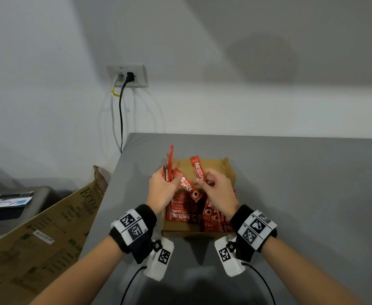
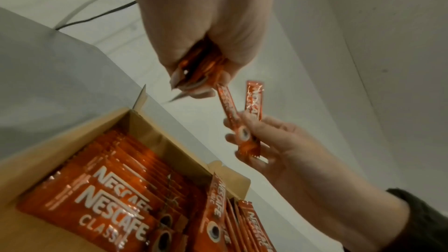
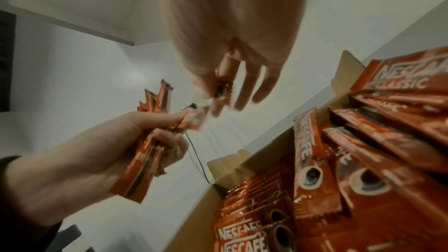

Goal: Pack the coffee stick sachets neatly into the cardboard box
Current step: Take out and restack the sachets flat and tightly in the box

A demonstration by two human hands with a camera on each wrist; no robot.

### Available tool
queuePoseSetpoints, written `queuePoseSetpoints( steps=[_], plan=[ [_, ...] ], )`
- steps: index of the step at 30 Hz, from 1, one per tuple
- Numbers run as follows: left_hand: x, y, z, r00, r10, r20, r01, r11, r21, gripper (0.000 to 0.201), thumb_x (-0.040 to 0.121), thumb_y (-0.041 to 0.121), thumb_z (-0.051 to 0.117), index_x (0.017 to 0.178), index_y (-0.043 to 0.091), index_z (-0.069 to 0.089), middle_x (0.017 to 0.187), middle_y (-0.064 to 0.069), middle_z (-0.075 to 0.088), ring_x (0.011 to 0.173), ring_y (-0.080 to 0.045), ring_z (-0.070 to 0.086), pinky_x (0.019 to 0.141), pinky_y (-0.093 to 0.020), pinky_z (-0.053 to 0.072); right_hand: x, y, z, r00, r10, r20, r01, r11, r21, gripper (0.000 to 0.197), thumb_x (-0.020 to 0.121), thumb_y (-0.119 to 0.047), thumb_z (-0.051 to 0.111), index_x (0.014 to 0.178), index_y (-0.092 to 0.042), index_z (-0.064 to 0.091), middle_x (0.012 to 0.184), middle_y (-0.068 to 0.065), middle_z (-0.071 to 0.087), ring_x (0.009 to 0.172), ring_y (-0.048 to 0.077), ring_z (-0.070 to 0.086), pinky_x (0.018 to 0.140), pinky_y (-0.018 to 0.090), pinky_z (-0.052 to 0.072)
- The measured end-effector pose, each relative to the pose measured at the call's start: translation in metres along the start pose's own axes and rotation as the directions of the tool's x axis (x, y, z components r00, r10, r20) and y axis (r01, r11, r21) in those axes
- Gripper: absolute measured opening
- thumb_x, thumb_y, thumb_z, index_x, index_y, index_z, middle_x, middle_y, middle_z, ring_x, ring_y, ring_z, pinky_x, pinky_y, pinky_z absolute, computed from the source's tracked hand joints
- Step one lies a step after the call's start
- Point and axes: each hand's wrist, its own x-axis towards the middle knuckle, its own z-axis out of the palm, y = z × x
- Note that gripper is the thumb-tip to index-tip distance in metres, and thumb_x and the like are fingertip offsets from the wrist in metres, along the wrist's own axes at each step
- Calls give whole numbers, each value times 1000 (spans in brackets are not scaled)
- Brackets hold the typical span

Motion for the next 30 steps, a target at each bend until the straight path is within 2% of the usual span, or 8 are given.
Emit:
queuePoseSetpoints(
  steps=[2, 5, 7, 11, 15, 19, 26, 30],
  plan=[
    [3, -2, -7, 999, -2, -45, 1, 1000, -15, 17, 92, 9, 54, 86, 24, 60, 80, -2, 65, 68, -13, 65, 67, -29, 55, 1, 3, -4, 1000, -18, -5, 17, 983, -183, 18, 87, -24, 63, 100, -12, 68, 98, -11, 62, 89, -3, 54, 83, 7, 40],
    [7, 1, -17, 990, 79, -116, -74, 996, 43, 19, 93, 7, 50, 80, 20, 55, 74, 1, 57, 58, -1, 56, 54, -9, 45, 0, 6, -1, 987, 40, 153, 7, 955, -296, 26, 88, -24, 60, 110, -12, 66, 104, -6, 50, 97, 6, 42, 92, 18, 37],
    [11, 2, -24, 976, 142, -163, -125, 986, 110, 17, 92, 4, 49, 81, 15, 54, 69, 1, 51, 58, -7, 50, 51, -10, 41, -2, 3, 5, 962, 54, 267, 30, 953, -303, 24, 92, -19, 55, 111, -9, 66, 99, -1, 47, 92, 9, 44, 82, 14, 38],
    [16, -1, -37, 967, 185, -177, -155, 973, 171, 11, 91, -1, 47, 91, 7, 55, 72, 2, 50, 63, -10, 48, 59, -19, 43, -6, 0, 16, 909, 76, 410, 103, 912, -398, 20, 89, -17, 61, 106, -11, 69, 97, 2, 65, 77, 5, 51, 70, 13, 38],
    [14, -3, -37, 964, 180, -195, -149, 975, 162, 14, 91, -2, 47, 93, 8, 57, 69, 3, 50, 59, -7, 47, 54, -9, 42, -5, -6, 28, 855, 104, 508, 211, 825, -524, 17, 83, -16, 68, 100, -13, 69, 93, 4, 72, 83, 15, 65, 83, 30, 51],
    [13, -4, -32, 972, 174, -159, -144, 972, 184, 15, 91, 0, 48, 94, 8, 59, 72, 2, 54, 61, -9, 50, 57, -15, 43, 1, -13, 34, 827, 124, 548, 350, 649, -675, 18, 85, -13, 60, 101, -13, 67, 104, 7, 67, 99, 25, 59, 91, 36, 40],
    [12, -5, -31, 974, 172, -147, -143, 972, 188, 13, 91, 1, 49, 92, 9, 59, 72, -2, 55, 61, -10, 49, 57, -13, 42, 3, -19, 34, 788, 180, 589, 410, 559, -720, 10, 82, -8, 59, 87, -14, 64, 98, 7, 66, 92, 26, 60, 80, 33, 41],
    [10, -6, -28, 977, 170, -130, -141, 969, 205, 11, 92, 1, 49, 93, 1, 59, 71, -6, 53, 58, -9, 46, 53, -9, 40, 1, -17, 42, 772, 212, 599, 454, 477, -753, 16, 84, -8, 56, 99, -9, 59, 103, 10, 63, 98, 30, 59, 93, 42, 37]
  ],
)
